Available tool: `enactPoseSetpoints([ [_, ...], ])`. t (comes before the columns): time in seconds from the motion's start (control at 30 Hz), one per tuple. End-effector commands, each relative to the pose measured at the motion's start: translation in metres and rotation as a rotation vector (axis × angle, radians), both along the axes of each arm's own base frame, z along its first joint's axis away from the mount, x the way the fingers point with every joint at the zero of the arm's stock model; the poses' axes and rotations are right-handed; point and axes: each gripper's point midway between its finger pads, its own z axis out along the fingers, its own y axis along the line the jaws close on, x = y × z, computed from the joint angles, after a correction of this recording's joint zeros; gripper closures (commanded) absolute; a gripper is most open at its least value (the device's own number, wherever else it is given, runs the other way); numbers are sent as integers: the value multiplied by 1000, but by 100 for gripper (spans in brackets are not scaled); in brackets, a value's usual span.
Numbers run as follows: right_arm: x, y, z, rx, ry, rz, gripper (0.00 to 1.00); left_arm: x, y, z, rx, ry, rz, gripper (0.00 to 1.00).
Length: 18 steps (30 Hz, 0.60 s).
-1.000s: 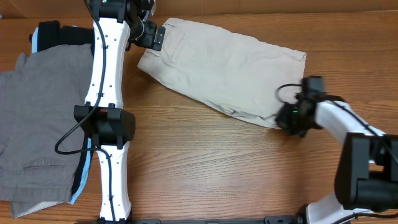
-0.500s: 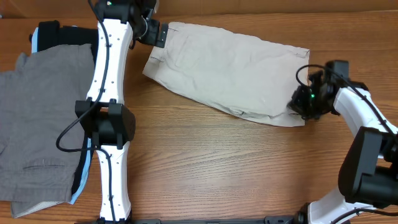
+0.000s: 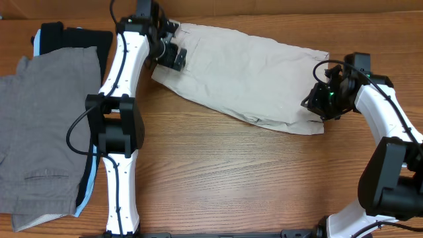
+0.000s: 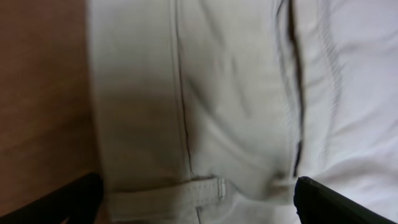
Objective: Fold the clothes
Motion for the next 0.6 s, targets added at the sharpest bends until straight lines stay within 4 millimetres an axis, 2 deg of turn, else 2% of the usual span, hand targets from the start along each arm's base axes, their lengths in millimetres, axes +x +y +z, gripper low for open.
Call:
enactPoseSetpoints([
  [0.0,9,5,16,14,-46,29,68,-16,0,-28,36,73,8,0],
  [0.1,8,6,18,20,-45,30,66,-25,9,-47,103,110,66,0],
  [0.23,5,7,17,22,-33,30,64,-43,9,-65,111,175,86,0],
  [0.57,3,7,17,21,-29,37,62,-143,19,-105,167,547,176,0],
])
